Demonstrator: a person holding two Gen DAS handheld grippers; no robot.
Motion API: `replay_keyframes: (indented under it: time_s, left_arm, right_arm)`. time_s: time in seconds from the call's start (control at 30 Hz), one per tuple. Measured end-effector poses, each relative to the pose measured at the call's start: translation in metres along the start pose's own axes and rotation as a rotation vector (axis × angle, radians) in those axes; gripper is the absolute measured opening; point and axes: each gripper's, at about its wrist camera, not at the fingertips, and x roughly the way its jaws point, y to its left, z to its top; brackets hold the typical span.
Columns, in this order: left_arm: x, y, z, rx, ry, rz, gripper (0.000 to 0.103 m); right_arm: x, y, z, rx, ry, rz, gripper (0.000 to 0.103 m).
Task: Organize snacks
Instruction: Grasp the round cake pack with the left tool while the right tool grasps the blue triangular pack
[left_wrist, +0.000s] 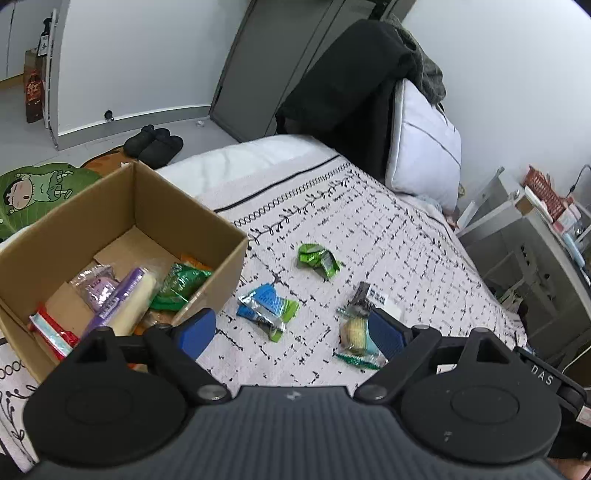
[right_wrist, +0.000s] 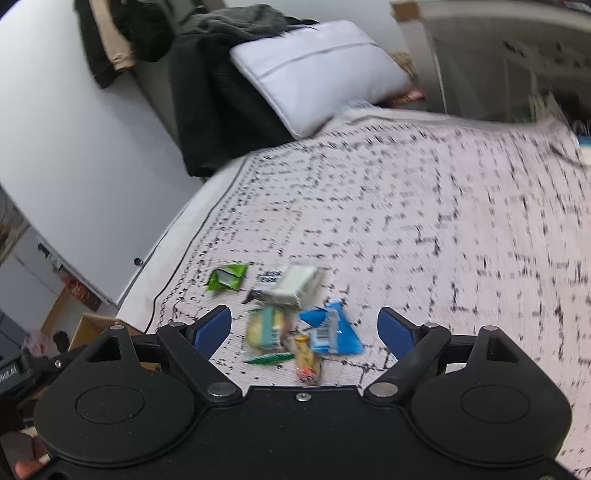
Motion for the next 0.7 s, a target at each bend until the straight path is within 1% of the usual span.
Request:
replay_keyframes:
  time_s: [0.07, 0.13, 0.23, 0.3, 0.4, 0.47, 0.6, 0.7]
  left_arm:
    - [0.007, -0.003, -0.002, 0.003, 0.015, 0.007, 0.089]
    - [0.016, -0.008, -0.002, 0.001, 0.024, 0.003, 0.089]
    - [0.028, -0.018, -0.003, 0.027, 0.026, -0.001, 0.089]
    - [0.036, -0.024, -0.003, 0.037, 0.029, 0.002, 0.089]
    - [0.048, -0.03, -0.004, 0.038, 0.05, -0.009, 0.089]
    - [0.054, -0.036, -0.006, 0.052, 0.063, -0.012, 0.089]
    - [0.067, -0.048, -0.007, 0.075, 0.059, -0.02, 0.088]
    - [0.084, -0.058, -0.004, 0.084, 0.071, -0.033, 0.086]
  right_arm:
    - [0.002, -0.004, -0.001, 0.01, -0.003, -0.018, 0.086]
    - [0.004, -0.008, -0.001, 0.018, -0.003, -0.006, 0.085]
    - [0.01, -0.014, -0.001, 0.032, 0.002, 0.005, 0.085]
    - [0.017, -0.019, -0.003, 0.039, 0.01, 0.007, 0.083]
    - [0.03, -0.024, -0.003, 0.045, 0.034, 0.01, 0.077]
    - [0.037, -0.028, -0.002, 0.049, 0.047, 0.015, 0.076]
    - [0.051, -0.031, 0.001, 0.048, 0.074, 0.035, 0.076]
    - [0.058, -0.034, 0.001, 0.06, 0.095, 0.056, 0.071]
